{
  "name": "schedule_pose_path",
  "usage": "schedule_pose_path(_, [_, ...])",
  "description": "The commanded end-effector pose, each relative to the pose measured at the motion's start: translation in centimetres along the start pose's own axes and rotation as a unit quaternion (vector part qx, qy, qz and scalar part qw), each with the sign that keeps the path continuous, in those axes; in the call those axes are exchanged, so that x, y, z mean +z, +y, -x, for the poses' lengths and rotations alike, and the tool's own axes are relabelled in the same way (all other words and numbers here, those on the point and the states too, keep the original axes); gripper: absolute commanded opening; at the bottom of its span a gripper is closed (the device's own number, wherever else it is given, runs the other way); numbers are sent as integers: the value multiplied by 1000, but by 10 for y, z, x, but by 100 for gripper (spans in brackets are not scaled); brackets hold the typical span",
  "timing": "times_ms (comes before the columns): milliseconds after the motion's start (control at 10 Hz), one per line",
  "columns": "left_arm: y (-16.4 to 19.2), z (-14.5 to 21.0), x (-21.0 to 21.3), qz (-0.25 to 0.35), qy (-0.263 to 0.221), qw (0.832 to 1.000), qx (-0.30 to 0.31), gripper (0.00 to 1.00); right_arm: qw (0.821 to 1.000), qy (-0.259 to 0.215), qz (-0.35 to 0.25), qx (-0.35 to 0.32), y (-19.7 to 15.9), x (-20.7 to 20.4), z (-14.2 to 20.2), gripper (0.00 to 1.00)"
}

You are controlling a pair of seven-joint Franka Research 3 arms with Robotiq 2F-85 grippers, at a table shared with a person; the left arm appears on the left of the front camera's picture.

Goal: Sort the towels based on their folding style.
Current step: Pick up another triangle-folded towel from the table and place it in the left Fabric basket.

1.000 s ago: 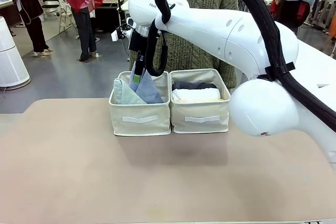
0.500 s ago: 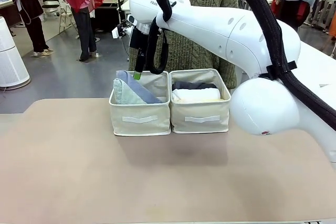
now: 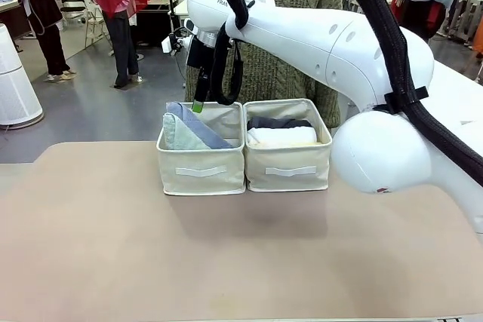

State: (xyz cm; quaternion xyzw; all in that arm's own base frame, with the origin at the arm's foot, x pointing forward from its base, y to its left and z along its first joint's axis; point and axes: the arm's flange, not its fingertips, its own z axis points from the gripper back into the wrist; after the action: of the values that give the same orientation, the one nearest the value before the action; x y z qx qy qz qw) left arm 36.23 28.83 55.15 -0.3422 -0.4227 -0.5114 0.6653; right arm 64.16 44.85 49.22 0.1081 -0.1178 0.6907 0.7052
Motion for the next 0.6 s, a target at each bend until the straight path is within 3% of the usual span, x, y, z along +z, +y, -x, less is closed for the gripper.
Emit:
schedule_pose_path(0, [-3, 0, 1, 0, 0, 1000, -3, 92, 998, 17, -40, -35, -41, 22, -42, 100])
schedule_pose_path(200, [-3, 0, 1, 0, 0, 1000, -3, 92, 981, 138, -84, -111, 20, 65, -16, 100])
schedule_pose_path(300, [-3, 0, 1, 0, 0, 1000, -3, 92, 964, 192, -79, -168, 59, 84, 17, 100])
schedule_pose_path(500, [-3, 0, 1, 0, 0, 1000, -3, 92, 932, 225, -76, -275, 111, 111, 88, 100])
